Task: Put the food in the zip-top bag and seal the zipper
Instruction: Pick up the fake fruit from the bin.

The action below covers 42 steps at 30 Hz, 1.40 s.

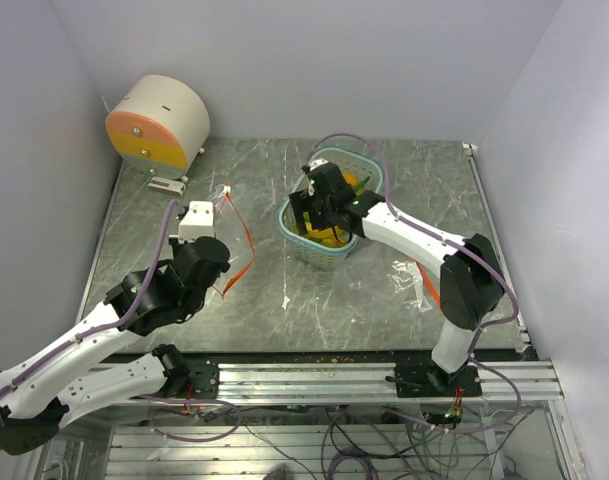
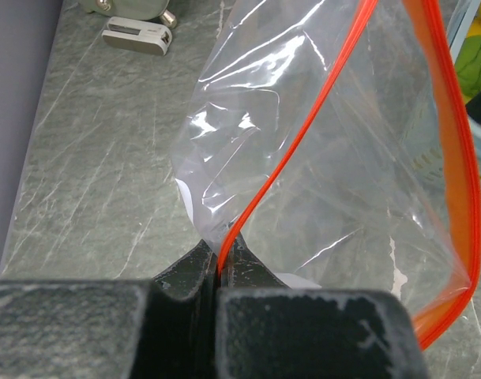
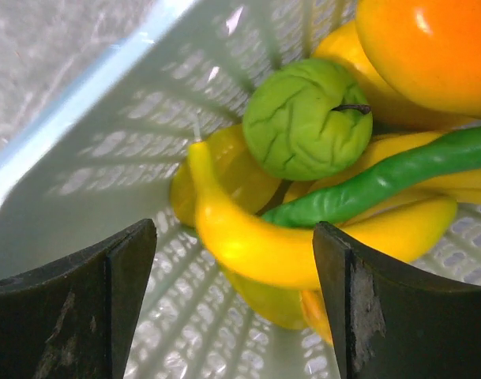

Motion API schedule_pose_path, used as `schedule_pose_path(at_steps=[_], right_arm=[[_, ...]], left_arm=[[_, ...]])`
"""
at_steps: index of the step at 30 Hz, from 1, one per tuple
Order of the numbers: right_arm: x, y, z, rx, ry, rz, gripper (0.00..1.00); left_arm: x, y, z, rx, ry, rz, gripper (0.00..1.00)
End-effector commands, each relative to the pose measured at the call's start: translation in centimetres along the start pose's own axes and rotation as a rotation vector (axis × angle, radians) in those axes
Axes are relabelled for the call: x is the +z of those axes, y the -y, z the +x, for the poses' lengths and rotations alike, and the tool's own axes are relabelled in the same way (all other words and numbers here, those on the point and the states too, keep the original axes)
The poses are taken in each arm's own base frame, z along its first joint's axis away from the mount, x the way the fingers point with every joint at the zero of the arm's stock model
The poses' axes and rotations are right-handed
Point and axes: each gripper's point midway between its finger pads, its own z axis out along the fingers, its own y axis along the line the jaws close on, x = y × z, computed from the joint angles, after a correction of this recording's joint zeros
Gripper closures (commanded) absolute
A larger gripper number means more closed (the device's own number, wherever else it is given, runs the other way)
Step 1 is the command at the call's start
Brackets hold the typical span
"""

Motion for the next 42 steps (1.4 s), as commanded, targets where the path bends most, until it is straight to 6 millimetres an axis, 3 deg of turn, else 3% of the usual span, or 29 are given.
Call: schedule_pose_path(at_steps=[1,5,9,11,13,17,22,28,36,42], right_arm=[[2.5,0.5,6.8,-0.078,-0.190,0.030,0.20],[3.3,1.2,9.2,-0.091,-0.255,0.073,0.20],[3.2,0.5,9.8,-0.102,-0.263,0.058,0.28],[3.0,0.5,9.6,-0.096,-0.259,0.059,0.48],[2.7,0.5,8.9,-0.086,-0.245,0.068,0.75],[1.0,0.0,5.9,-0.057,-0.169,0.057,1.00],[-2.1,-0.9,1.4,-0.023,-0.016,0.010,1.00],[-6.0,-1.2,-2.1,0.006,0.136,-0.041,1.00],[-8.5,-1.2,-3.4,0.046,0.252,-0.102,1.00],[-11.5,-2.1,-5.6,0.088,0.412,-0.229,1.00]], left_arm=[[0.1,0.1,0.1,-0.006,0.004,0.001,0.93],[0.0,-0.3,0.2,0.007,-0.001,-0.009,0.93],[-0.2,-0.7,0.0,-0.006,0.011,-0.010,0.93],[-0.4,-1.0,-0.1,-0.012,0.019,-0.013,0.93],[-0.5,-1.1,-0.2,-0.017,0.023,-0.014,0.93],[-0.5,-1.2,-0.1,-0.018,0.018,-0.015,0.93],[-0.3,-1.0,0.1,-0.015,0.011,-0.016,0.93],[0.0,-0.5,0.3,-0.004,0.001,-0.018,0.93],[0.7,0.6,0.9,0.009,-0.019,-0.005,0.93],[1.2,1.3,1.2,0.020,-0.029,-0.001,0.93]])
